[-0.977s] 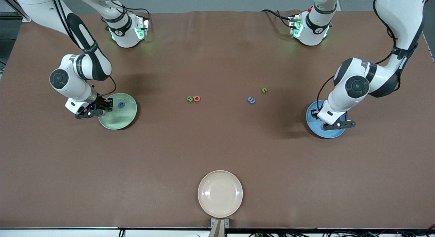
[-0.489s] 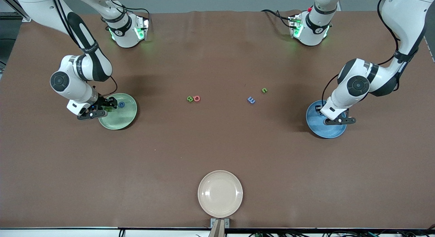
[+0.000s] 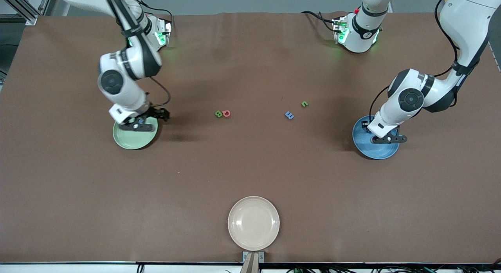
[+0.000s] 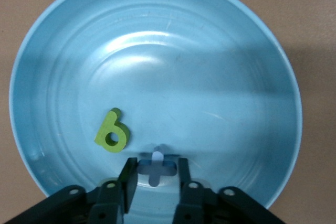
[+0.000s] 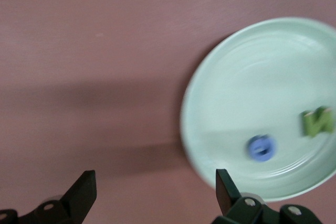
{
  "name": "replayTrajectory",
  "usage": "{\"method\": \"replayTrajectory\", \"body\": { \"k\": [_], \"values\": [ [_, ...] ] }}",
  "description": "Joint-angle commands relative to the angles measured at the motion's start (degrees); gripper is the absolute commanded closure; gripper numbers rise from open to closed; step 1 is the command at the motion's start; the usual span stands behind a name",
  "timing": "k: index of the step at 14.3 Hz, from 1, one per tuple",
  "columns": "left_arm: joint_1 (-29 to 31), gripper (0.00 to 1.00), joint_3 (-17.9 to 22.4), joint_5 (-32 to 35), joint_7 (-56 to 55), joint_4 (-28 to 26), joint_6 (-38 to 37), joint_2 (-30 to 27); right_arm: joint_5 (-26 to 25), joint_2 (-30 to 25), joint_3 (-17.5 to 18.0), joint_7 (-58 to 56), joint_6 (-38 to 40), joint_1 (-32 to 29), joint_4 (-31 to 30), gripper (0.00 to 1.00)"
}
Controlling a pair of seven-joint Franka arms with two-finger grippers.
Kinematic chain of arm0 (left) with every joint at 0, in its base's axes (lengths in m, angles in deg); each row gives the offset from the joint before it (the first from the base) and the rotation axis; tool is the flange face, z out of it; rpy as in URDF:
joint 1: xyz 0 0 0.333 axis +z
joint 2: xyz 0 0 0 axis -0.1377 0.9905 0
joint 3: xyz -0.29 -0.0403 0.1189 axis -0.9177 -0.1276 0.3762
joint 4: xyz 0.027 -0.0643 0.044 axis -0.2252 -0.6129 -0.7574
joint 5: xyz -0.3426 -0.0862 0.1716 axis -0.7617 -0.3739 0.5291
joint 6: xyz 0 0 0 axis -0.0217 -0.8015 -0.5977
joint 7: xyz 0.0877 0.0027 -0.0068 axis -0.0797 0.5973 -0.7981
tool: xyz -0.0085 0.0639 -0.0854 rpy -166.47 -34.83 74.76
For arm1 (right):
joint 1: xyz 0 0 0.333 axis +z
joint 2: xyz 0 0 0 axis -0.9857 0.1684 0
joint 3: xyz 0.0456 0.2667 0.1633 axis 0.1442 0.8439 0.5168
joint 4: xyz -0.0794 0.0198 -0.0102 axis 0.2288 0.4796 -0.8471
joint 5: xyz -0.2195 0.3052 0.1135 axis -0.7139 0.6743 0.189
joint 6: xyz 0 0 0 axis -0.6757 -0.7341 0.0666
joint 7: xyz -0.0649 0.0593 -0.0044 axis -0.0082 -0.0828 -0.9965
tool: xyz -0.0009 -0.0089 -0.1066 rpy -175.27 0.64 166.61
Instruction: Sort upper and lower case letters into plates
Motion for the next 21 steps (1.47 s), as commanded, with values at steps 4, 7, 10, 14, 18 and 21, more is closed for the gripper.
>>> {"method": "replayTrajectory", "body": {
  "k": [4, 7, 10, 14, 18, 21],
  "values": [
    [0.94, 0.0, -6.92, 1.1, -6.09, 0.57, -0.25, -1.55, 4.61, 2.49, -0.82, 28.55, -5.58, 11.87, 0.42, 0.0],
    [0.24, 0.0, -13.95, 0.13, -18.9, 1.97, -2.35, -0.94, 4.52, 7.22, -0.91, 41.31, -11.47, 17.05, 1.47, 0.0],
    [-6.25, 0.0, -15.2, -1.36, -38.74, 4.43, -4.56, 1.26, 4.34, 12.07, -0.99, 47.4, -12.54, 19.53, 5.24, 0.05],
    [-14.78, 0.0, -14.76, -1.45, -58.27, 8.91, -4.65, 6.97, 4.34, 15.85, -1.08, 49.78, -12.45, 21.02, 8.5, 0.24],
    [-20.76, 0.0, -13.18, -1.45, -65.51, 12.08, -4.56, 11.19, 4.08, 18.84, -1.08, 51.53, -12.36, 21.81, 11.32, 0.33],
    [-24.19, 0.0, -12.05, -1.28, -70.61, 12.26, -4.56, 12.34, 4.08, 19.02, -1.0, 51.63, -11.84, 22.96, 11.67, 0.42]
  ]
}}
